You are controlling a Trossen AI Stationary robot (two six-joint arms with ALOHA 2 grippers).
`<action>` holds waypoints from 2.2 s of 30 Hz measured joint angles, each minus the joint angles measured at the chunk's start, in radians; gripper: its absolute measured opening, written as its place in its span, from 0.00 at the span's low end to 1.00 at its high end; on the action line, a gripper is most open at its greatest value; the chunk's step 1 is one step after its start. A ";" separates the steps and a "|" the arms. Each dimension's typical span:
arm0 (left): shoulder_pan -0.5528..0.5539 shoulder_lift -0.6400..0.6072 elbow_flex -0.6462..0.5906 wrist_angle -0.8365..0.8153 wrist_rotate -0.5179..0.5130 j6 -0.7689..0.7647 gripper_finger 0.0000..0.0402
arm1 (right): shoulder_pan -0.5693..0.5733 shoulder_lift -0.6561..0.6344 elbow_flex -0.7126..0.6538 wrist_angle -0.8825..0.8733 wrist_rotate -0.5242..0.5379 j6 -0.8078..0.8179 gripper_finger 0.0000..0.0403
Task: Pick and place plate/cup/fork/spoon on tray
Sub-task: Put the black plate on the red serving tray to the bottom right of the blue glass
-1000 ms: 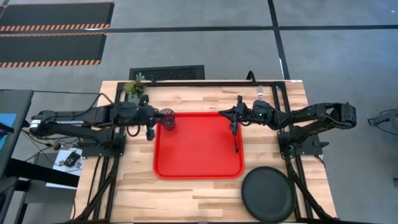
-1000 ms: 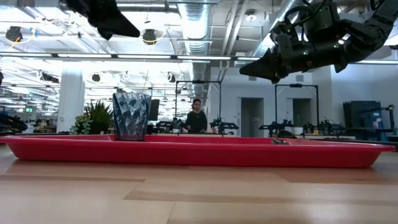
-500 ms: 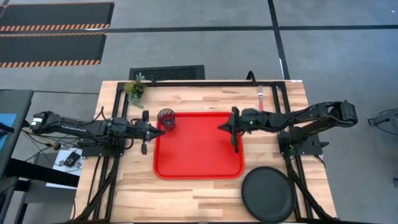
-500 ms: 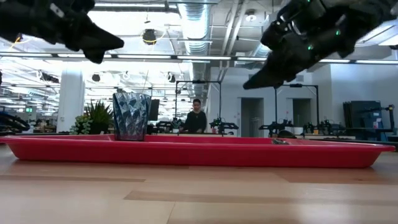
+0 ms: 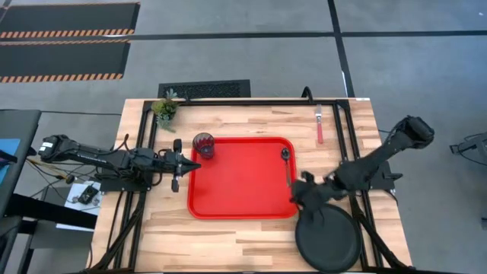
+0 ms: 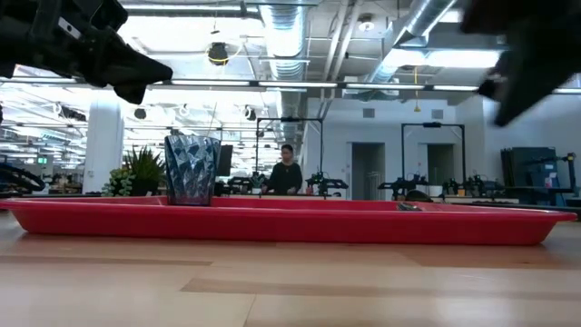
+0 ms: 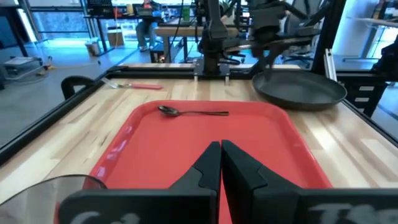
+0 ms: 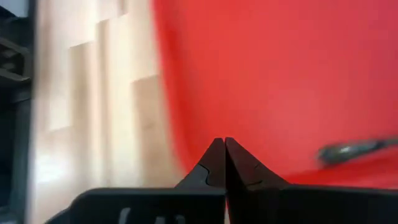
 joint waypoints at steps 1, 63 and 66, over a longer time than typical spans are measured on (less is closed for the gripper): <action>0.000 0.000 0.000 0.000 0.000 -0.001 0.00 | 0.044 0.003 0.001 -0.005 0.015 0.053 0.02; 0.000 0.001 0.000 -0.077 0.009 -0.040 0.00 | -0.061 0.149 0.029 -0.363 -0.448 -0.152 0.04; 0.000 0.001 0.000 -0.077 0.009 -0.040 0.00 | -0.061 0.111 0.029 -0.351 -0.461 -0.126 0.02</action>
